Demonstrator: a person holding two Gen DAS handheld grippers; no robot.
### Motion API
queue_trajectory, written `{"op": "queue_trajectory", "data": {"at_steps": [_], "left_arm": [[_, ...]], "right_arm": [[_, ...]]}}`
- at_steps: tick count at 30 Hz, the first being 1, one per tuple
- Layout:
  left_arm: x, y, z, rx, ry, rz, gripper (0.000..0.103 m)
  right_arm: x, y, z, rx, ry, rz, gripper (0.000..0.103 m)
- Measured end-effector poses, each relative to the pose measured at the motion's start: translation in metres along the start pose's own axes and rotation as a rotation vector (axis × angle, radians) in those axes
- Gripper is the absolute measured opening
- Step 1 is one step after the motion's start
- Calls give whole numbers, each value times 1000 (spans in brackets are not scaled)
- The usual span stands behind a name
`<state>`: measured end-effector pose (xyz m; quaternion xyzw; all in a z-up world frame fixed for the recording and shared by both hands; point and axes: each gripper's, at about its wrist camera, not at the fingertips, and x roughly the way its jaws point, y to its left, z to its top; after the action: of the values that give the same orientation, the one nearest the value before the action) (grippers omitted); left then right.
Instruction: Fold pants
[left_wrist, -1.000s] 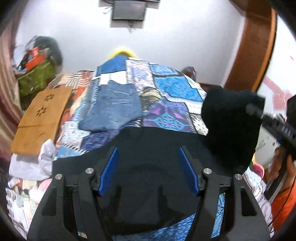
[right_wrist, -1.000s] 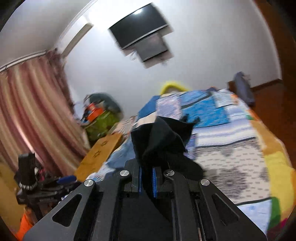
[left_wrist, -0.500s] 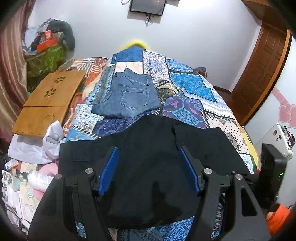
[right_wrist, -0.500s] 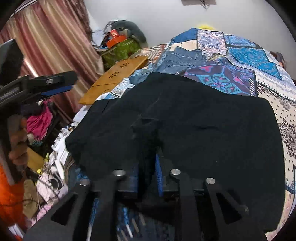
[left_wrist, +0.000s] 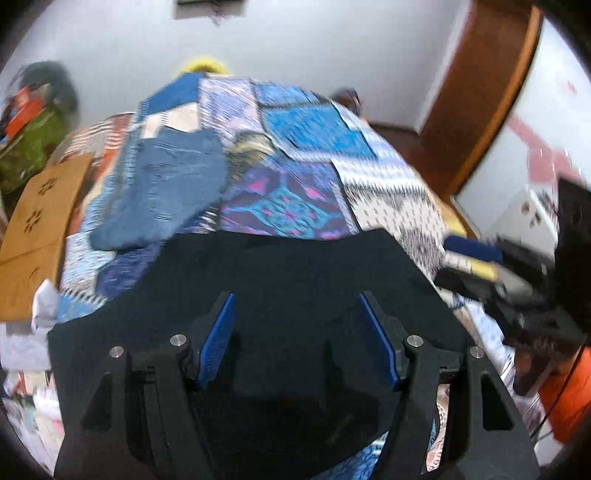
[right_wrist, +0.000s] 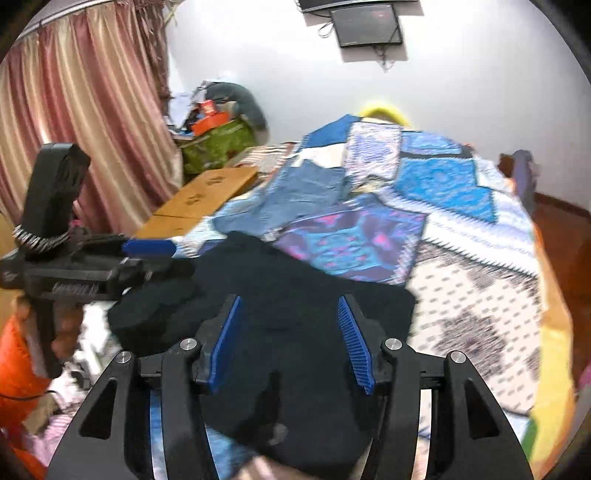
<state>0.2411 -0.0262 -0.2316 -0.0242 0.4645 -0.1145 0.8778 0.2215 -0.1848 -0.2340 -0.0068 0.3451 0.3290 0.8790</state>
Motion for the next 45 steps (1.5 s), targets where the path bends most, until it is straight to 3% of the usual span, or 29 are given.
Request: {"op": "queue_trajectory", "data": {"at_steps": [7, 10, 17, 23, 28, 38, 45], "left_arm": [[70, -26, -11, 77, 159, 17, 67], [73, -34, -22, 163, 143, 55, 67], [53, -32, -41, 217, 122, 107, 67], [31, -16, -58, 166, 115, 108, 67], [-11, 6, -72, 96, 70, 135, 67], [-105, 81, -95, -123, -73, 237, 67], [-138, 136, -129, -223, -48, 331, 71]], "right_arm": [[61, -34, -16, -23, 171, -37, 50], [75, -40, -33, -35, 251, -21, 50], [48, -46, -50, -13, 236, -15, 50], [27, -54, -67, 56, 232, -23, 50], [11, -50, -68, 71, 236, -49, 50], [-17, -10, -29, 17, 103, -66, 51], [-2, 38, -9, -59, 58, -2, 51]]}}
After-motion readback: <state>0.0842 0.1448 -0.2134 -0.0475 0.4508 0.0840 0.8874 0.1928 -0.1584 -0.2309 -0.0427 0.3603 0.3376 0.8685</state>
